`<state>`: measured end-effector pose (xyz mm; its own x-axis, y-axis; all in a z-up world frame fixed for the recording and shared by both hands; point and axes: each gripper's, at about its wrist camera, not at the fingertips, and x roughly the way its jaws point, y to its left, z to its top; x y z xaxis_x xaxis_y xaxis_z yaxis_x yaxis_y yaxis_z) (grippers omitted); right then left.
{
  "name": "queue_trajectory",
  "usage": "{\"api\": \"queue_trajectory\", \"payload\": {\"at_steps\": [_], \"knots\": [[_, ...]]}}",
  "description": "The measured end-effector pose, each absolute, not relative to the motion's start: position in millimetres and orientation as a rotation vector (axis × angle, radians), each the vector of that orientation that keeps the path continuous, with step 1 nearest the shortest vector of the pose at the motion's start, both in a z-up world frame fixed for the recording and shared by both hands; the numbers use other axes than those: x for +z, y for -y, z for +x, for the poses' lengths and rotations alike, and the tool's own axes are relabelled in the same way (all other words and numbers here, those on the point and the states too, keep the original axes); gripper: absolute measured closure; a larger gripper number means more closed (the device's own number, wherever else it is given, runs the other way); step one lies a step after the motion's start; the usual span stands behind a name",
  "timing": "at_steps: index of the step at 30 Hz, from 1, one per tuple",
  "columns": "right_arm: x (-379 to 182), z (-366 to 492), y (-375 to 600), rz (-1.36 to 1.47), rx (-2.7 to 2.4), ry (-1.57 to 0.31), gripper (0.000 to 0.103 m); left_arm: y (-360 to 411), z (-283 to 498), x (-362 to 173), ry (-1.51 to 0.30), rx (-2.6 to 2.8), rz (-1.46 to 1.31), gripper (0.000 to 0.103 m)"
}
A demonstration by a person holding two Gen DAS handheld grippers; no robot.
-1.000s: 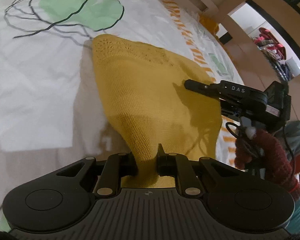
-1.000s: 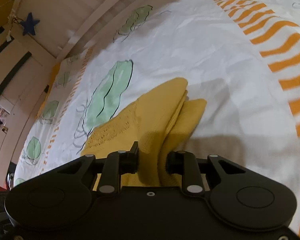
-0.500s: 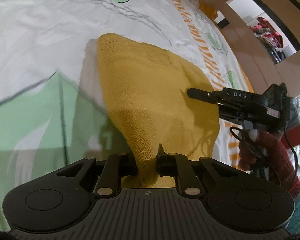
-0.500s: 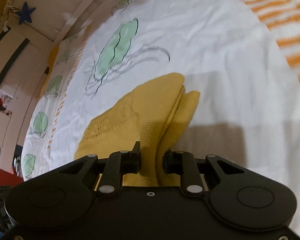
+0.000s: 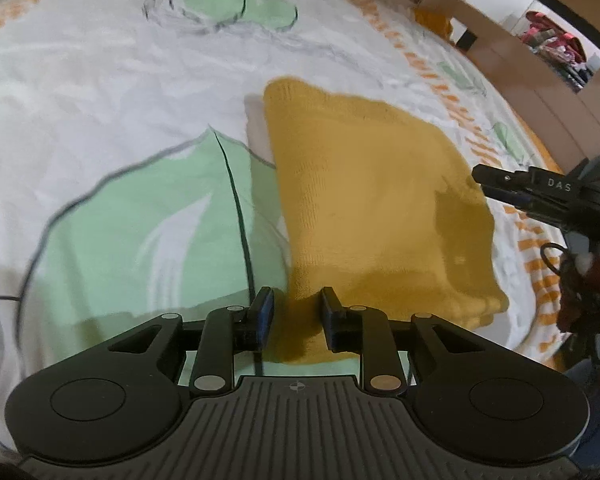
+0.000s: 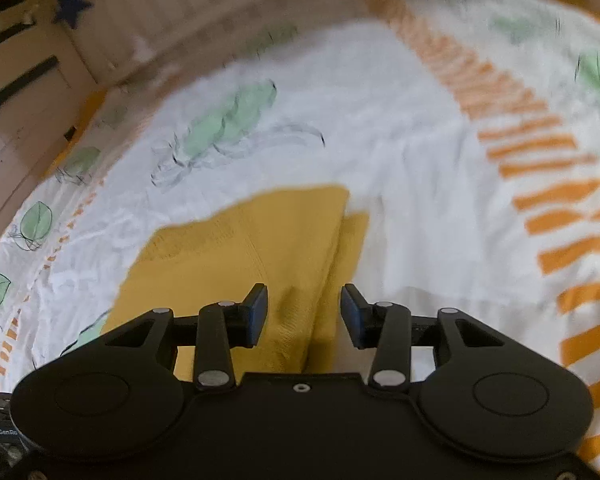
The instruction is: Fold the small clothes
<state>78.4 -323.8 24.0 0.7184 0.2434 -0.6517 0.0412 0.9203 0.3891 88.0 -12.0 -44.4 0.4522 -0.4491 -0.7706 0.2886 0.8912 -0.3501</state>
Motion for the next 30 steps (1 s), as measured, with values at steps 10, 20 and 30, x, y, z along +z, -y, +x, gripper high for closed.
{"api": "queue_trajectory", "payload": {"at_steps": [10,20,30], "knots": [[9.7,84.0,318.6,0.458,0.102,-0.8,0.073,1.2,80.6,-23.6,-0.88,-0.416,-0.157,0.079],[17.7,66.9,316.8,0.466,0.116,-0.801,0.091,12.6,87.9,-22.7,-0.852,-0.439,-0.15,0.079],[20.7,58.4,309.6,0.386,0.044,-0.805,0.08,28.2,90.1,-32.9,-0.848,-0.455,-0.089,0.078]]}}
